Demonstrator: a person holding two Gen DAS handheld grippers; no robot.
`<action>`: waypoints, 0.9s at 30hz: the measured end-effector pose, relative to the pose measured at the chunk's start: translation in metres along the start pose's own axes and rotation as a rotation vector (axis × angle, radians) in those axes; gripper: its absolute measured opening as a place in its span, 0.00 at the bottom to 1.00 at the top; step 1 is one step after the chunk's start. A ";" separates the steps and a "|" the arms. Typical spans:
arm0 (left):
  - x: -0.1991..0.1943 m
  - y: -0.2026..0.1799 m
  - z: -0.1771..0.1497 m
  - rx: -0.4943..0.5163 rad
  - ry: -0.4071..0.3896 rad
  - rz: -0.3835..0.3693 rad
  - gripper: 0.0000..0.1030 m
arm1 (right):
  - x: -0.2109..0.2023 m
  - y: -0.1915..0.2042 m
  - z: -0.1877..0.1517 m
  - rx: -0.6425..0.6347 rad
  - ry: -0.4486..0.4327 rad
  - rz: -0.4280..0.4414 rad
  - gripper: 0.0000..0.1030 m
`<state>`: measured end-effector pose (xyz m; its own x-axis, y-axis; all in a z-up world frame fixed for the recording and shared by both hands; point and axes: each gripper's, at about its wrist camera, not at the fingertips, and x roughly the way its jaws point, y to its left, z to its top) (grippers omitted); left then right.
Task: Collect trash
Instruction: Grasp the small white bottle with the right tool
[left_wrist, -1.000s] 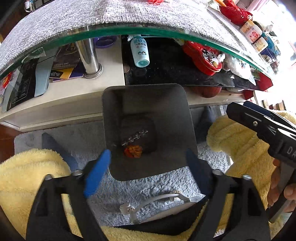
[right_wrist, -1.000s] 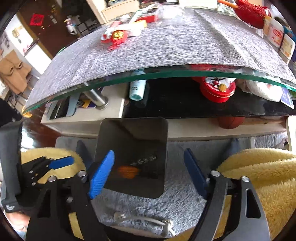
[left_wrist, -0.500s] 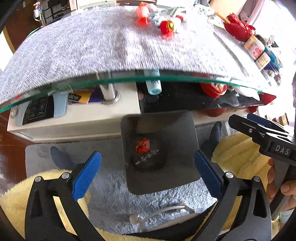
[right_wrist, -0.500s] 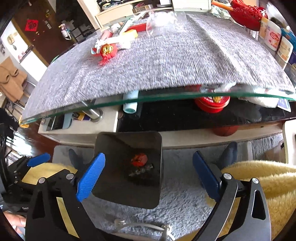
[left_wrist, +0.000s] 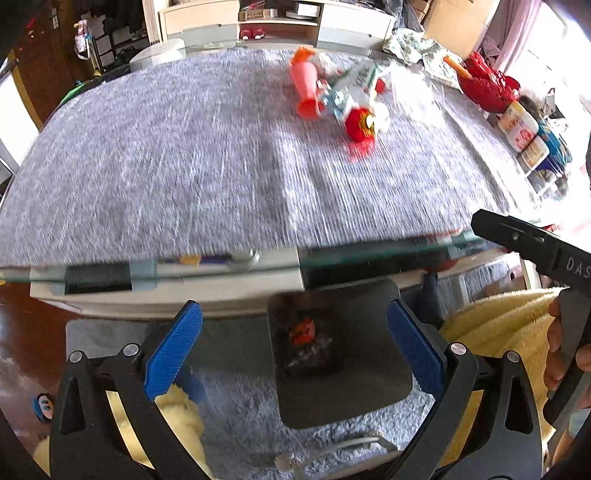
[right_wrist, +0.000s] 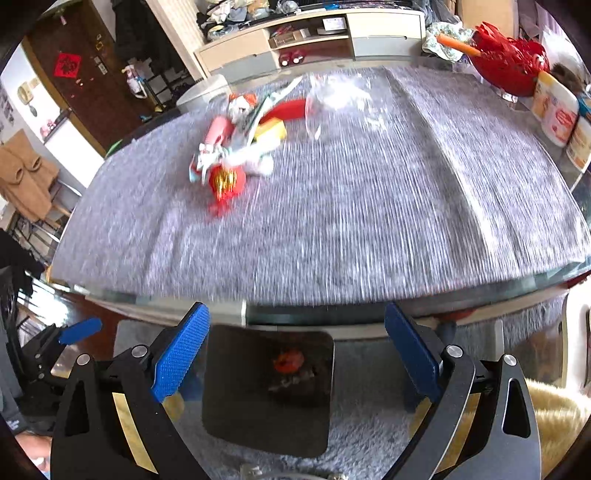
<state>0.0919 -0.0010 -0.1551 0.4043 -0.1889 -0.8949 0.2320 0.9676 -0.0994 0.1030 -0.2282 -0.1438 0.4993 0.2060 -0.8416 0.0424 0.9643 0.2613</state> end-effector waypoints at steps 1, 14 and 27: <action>0.000 0.001 0.005 0.000 -0.004 0.002 0.92 | 0.002 0.001 0.007 -0.001 -0.005 0.005 0.93; 0.015 0.006 0.074 0.026 -0.065 0.016 0.92 | 0.035 0.017 0.090 0.019 -0.048 0.100 0.58; 0.032 0.005 0.094 0.031 -0.059 -0.016 0.92 | 0.076 0.040 0.109 -0.001 0.021 0.084 0.31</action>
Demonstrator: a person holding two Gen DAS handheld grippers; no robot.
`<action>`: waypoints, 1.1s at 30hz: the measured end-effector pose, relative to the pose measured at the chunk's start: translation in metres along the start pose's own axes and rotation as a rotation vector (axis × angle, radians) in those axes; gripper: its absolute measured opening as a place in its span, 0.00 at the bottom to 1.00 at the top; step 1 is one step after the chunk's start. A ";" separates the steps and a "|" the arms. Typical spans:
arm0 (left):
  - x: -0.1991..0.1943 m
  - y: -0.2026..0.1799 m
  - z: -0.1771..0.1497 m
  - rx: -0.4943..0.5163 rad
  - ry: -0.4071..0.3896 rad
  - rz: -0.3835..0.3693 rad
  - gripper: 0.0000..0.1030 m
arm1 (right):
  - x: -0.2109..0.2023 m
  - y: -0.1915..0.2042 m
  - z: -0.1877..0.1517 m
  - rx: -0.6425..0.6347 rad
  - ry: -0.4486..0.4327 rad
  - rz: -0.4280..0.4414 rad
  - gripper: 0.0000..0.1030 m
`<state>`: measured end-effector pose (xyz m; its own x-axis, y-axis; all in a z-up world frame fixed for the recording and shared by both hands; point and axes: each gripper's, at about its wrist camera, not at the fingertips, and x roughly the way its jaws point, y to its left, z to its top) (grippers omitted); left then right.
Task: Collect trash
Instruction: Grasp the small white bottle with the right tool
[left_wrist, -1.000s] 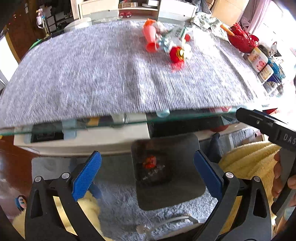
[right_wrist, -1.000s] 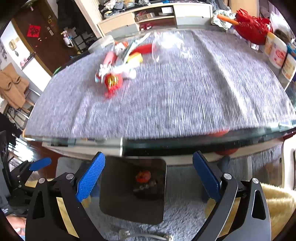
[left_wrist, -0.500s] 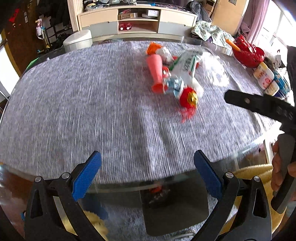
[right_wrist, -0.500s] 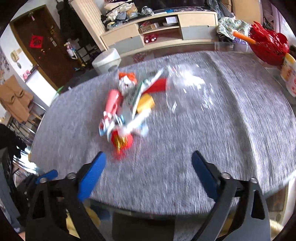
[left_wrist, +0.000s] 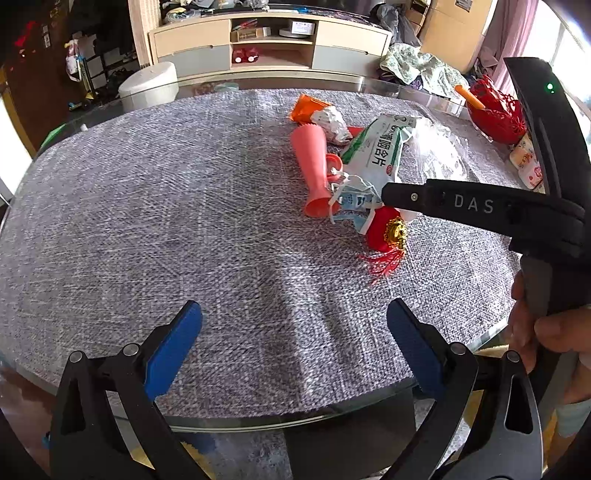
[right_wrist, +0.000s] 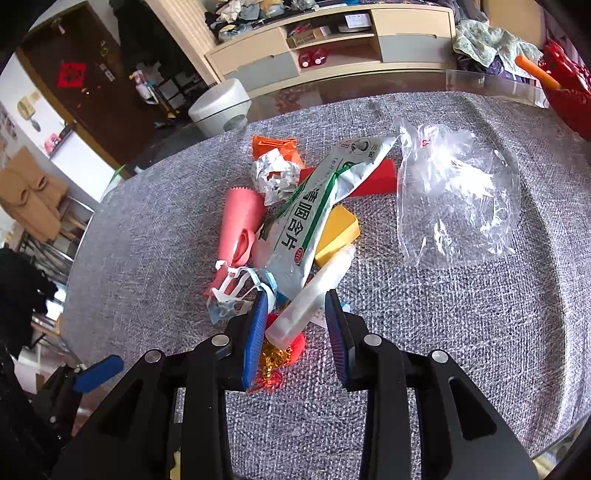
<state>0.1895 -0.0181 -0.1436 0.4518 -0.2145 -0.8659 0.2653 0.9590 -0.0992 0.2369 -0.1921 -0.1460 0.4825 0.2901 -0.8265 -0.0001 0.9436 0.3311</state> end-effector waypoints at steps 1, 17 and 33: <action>0.002 -0.001 0.000 0.000 0.002 -0.006 0.92 | -0.001 -0.001 0.000 -0.001 -0.002 -0.007 0.30; 0.024 -0.036 0.009 0.030 0.015 -0.124 0.91 | -0.003 -0.038 0.005 0.052 0.056 -0.012 0.31; 0.044 -0.067 0.015 0.073 0.051 -0.192 0.65 | 0.014 -0.039 0.014 -0.015 0.044 -0.065 0.20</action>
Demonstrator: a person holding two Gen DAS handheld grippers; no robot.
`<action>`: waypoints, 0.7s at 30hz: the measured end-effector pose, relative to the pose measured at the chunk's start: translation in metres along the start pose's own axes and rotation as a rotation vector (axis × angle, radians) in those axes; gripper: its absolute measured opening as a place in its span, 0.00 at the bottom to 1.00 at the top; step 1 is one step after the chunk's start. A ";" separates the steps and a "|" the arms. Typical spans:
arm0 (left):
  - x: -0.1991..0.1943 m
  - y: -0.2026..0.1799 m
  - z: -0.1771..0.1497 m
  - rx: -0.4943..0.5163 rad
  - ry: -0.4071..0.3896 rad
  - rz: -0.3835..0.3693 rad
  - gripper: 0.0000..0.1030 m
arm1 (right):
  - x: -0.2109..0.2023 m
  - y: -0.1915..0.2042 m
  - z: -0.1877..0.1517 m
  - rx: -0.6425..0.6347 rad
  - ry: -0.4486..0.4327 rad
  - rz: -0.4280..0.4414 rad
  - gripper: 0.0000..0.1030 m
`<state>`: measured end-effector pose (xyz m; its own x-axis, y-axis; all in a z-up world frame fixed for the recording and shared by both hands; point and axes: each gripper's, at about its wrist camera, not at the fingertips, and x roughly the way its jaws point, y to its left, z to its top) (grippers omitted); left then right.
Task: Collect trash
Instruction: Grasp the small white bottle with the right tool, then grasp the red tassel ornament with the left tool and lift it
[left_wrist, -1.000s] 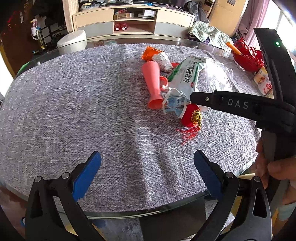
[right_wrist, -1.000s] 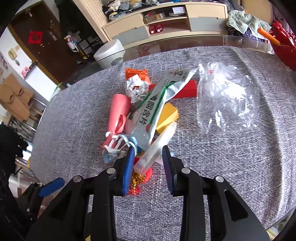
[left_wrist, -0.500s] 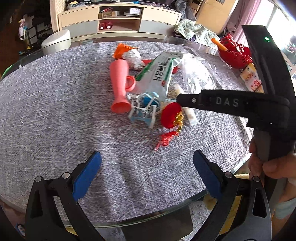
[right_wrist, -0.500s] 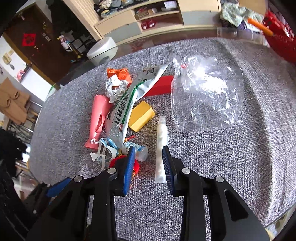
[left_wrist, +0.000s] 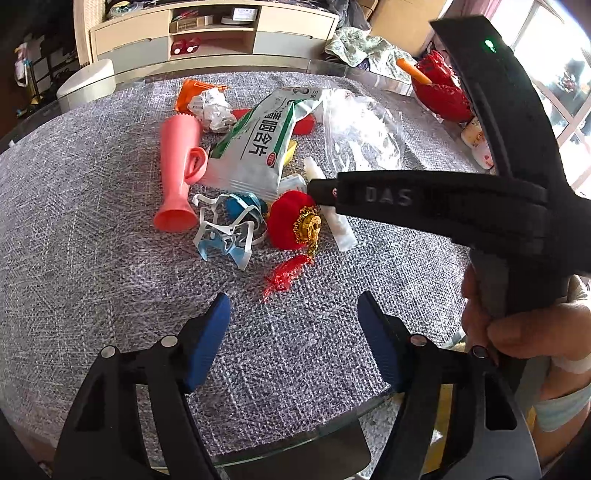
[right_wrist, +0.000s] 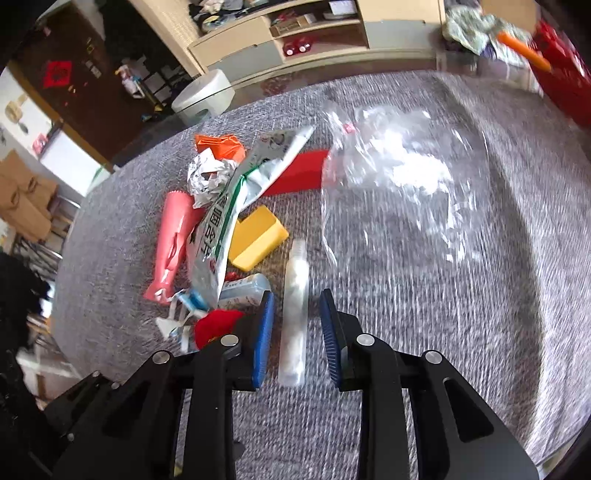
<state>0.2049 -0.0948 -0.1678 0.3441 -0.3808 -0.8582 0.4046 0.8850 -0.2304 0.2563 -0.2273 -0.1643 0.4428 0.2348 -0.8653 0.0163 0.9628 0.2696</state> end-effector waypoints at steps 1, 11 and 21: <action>0.001 0.000 0.001 -0.004 -0.001 0.000 0.65 | 0.002 0.001 0.002 -0.015 -0.004 -0.023 0.16; 0.009 -0.008 0.013 -0.001 -0.016 -0.025 0.62 | -0.008 -0.033 0.004 0.032 0.004 -0.040 0.14; 0.028 -0.012 0.038 -0.002 -0.024 -0.004 0.47 | -0.022 -0.056 -0.011 0.055 -0.001 -0.027 0.14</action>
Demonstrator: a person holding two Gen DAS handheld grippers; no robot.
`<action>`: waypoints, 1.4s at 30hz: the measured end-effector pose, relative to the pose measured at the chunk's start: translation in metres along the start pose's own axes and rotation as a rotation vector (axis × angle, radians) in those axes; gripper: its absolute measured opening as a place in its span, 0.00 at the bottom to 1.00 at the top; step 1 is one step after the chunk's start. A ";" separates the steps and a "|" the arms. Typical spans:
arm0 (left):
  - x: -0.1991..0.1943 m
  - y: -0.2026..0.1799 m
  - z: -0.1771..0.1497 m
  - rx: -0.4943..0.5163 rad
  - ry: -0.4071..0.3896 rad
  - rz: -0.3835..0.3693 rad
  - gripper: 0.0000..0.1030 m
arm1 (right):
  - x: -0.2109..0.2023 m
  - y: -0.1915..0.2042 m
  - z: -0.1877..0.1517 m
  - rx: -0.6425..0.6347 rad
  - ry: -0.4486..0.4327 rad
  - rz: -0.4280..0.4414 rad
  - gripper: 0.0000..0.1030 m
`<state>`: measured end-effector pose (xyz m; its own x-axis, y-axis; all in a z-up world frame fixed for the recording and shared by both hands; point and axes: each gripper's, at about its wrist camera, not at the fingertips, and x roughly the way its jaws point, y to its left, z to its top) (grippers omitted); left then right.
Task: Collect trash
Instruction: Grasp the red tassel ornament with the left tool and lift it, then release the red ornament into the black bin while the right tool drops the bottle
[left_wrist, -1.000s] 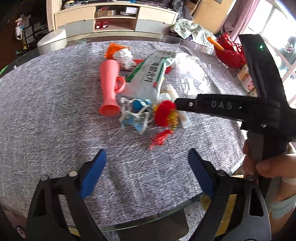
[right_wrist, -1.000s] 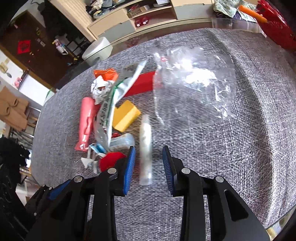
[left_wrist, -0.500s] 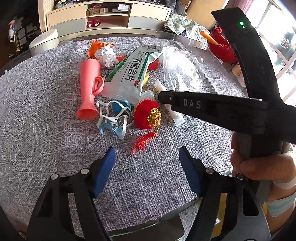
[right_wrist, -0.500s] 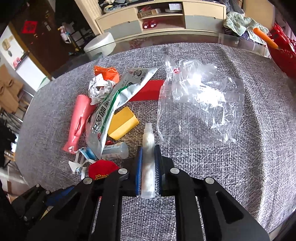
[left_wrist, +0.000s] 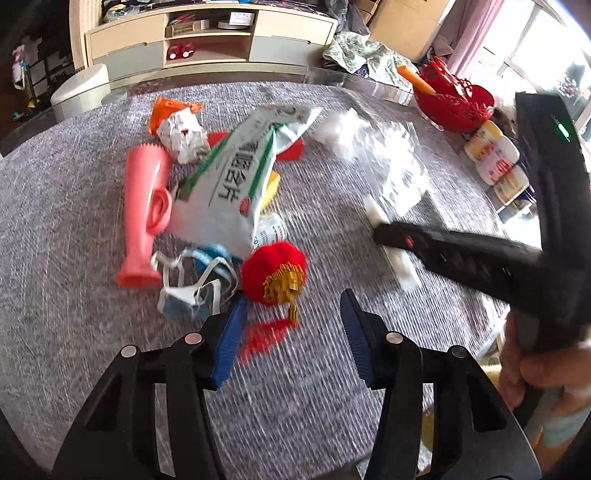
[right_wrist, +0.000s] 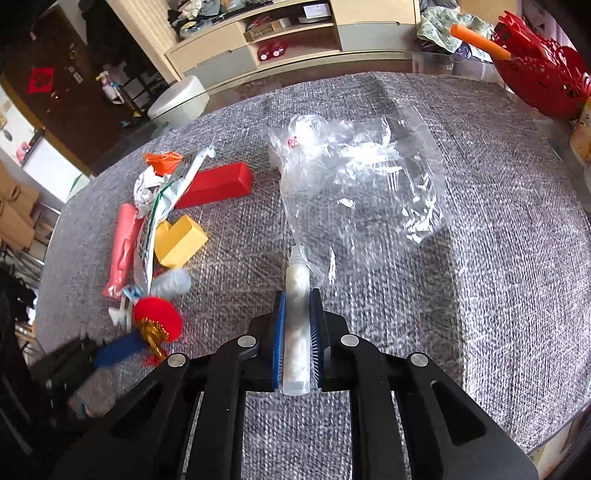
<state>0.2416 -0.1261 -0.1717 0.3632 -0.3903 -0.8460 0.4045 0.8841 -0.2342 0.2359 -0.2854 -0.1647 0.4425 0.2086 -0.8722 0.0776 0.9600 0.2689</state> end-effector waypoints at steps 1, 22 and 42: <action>0.002 0.001 0.003 -0.002 -0.001 0.002 0.47 | 0.000 0.000 -0.001 -0.002 0.000 0.001 0.14; -0.045 -0.006 -0.055 0.019 0.005 0.027 0.31 | -0.048 0.026 -0.070 -0.070 -0.028 0.031 0.13; -0.102 -0.001 -0.194 -0.034 0.031 0.038 0.31 | -0.062 0.059 -0.186 -0.139 0.079 0.130 0.14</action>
<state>0.0411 -0.0375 -0.1777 0.3514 -0.3481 -0.8691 0.3620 0.9066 -0.2167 0.0467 -0.2066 -0.1712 0.3687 0.3414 -0.8646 -0.1024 0.9394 0.3273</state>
